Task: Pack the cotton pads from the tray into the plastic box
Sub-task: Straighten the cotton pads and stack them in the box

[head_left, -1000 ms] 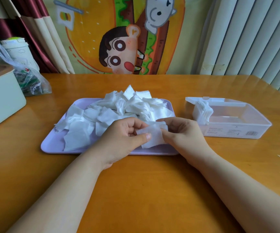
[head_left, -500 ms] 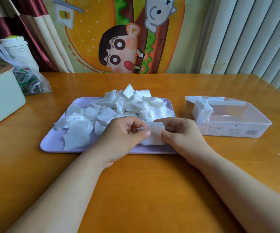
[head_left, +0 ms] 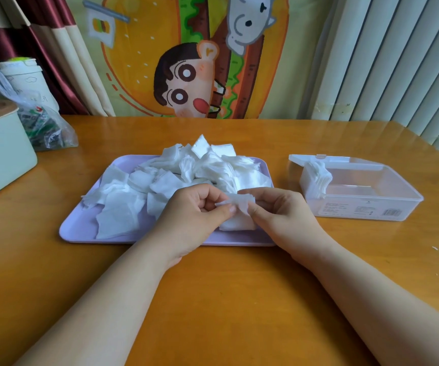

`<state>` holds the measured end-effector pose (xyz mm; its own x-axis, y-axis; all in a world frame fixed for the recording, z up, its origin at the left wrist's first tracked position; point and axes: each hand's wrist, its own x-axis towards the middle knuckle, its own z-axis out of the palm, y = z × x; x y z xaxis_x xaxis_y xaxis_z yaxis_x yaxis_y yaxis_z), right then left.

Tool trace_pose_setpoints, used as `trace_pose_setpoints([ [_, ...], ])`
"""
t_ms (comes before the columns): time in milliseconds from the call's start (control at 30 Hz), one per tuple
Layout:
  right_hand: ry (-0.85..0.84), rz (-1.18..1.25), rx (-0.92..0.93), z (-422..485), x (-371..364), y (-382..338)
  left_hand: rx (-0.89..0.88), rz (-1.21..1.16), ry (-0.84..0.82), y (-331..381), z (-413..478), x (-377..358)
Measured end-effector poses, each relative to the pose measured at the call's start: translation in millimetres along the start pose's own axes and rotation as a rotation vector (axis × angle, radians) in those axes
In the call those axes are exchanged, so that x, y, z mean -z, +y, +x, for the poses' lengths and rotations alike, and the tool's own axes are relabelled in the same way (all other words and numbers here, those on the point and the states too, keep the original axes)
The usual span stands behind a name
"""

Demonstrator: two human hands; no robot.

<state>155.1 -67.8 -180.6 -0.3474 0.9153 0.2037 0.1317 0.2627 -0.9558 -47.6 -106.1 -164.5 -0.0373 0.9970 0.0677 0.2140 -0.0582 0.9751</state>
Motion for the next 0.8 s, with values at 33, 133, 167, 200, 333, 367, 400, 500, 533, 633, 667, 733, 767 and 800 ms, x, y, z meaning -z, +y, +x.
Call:
trace_pose_setpoints([
  [33, -0.007, 0.008, -0.005, -0.8, -0.7, -2.4, 0.001, 0.001, 0.011, -0.4, 0.3, -1.4],
  [133, -0.011, 0.040, -0.009, -1.3, -1.7, -4.7, 0.008, 0.015, 0.036, -1.4, 1.0, -4.8],
  [167, -0.014, 0.057, -0.012, -1.4, -2.2, -7.0, 0.010, 0.015, 0.043, -1.8, 1.4, -5.5],
  [200, -0.019, 0.075, -0.015, -0.8, -1.5, -7.8, 0.012, 0.013, 0.050, -2.1, 1.7, -5.7],
  [333, -0.084, 0.183, -0.057, -1.4, -0.7, -11.1, 0.004, 0.051, 0.094, -1.8, 1.1, -7.0],
  [367, -0.083, 0.166, -0.055, -1.8, -2.1, -10.1, -0.001, 0.067, 0.117, -1.5, 0.6, -7.0],
  [400, -0.067, 0.125, -0.040, -1.1, -2.8, -7.4, -0.001, 0.081, 0.139, -1.3, 0.3, -6.2],
  [500, -0.014, 0.120, -0.020, 0.1, -2.5, -3.9, 0.042, 0.109, 0.106, -1.4, -0.6, 0.1],
  [533, -0.008, 0.126, -0.021, 0.5, -1.7, -3.6, 0.057, 0.084, 0.056, -1.0, -0.5, 2.0],
  [633, 0.022, 0.062, -0.018, 0.7, -2.2, -3.1, 0.046, -0.013, -0.039, 2.1, -2.3, 2.3],
  [667, 0.063, 0.024, -0.013, 0.5, -3.6, -3.0, 0.028, -0.006, -0.033, 3.6, -3.2, 1.8],
  [733, 0.182, -0.058, -0.010, 0.1, -6.2, -4.2, 0.008, 0.028, -0.016, 4.2, -4.2, 1.0],
  [767, 0.229, -0.089, -0.007, -0.4, -6.5, -4.6, 0.008, 0.046, -0.012, 4.1, -4.5, 0.6],
  [800, 0.258, -0.113, 0.000, -1.6, -6.9, -6.1, 0.011, 0.058, -0.006, 4.4, -4.9, 0.6],
])
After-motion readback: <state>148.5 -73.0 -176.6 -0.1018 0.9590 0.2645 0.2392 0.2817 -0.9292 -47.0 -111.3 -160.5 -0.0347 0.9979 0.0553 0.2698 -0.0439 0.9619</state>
